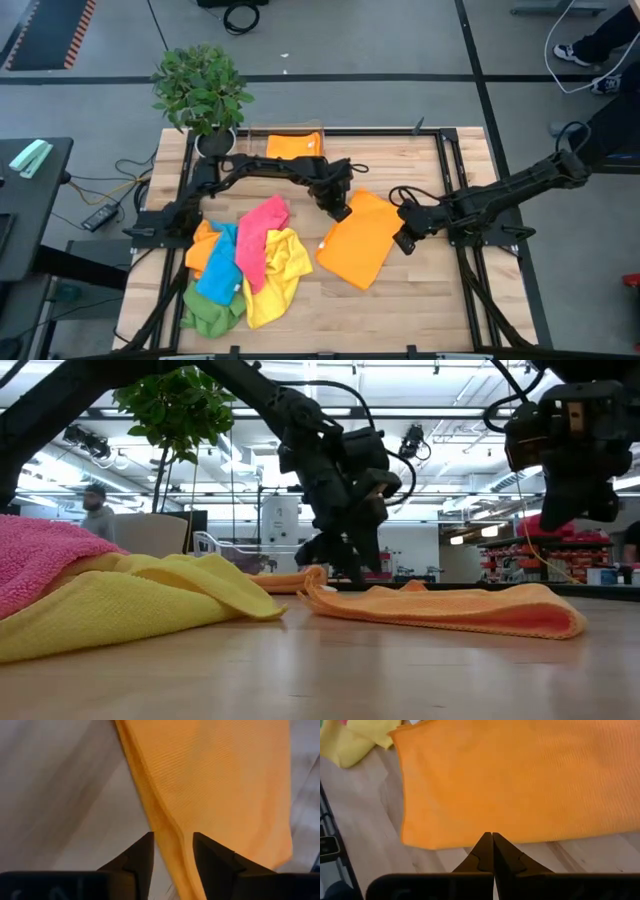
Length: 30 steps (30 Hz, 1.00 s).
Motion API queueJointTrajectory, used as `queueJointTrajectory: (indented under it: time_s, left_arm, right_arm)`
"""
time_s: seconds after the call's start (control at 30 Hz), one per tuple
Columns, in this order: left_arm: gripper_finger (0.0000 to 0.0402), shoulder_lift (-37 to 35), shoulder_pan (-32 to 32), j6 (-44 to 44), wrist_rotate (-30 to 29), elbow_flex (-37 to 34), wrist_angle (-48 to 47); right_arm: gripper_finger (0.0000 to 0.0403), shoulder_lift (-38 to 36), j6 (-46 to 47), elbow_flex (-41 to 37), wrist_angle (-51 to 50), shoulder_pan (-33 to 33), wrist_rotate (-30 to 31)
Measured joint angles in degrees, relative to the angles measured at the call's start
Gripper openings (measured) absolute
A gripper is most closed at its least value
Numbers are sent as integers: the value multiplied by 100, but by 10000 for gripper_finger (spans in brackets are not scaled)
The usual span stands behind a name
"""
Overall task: Fold microfiber towels
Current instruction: Fold the right orange microfiber cloth
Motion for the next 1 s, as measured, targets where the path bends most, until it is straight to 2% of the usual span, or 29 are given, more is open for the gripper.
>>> queueJointTrajectory:
  time_s: [0.27,0.67,0.83,1.0]
  left_arm:
    - [197,34,-9,-22,-70,6,186]
    - [172,272,-109,-209,-81,13,561]
    - [135,272,-84,-209,-83,13,581]
    - [54,272,-70,-198,-81,13,572]
  right_arm:
    - [2,-4,-77,0,-53,0,0]
    - [2,-4,-153,0,-201,0,82]
    - [2,-4,-162,1,-233,0,124]
    - [2,-4,-174,2,-283,0,148]
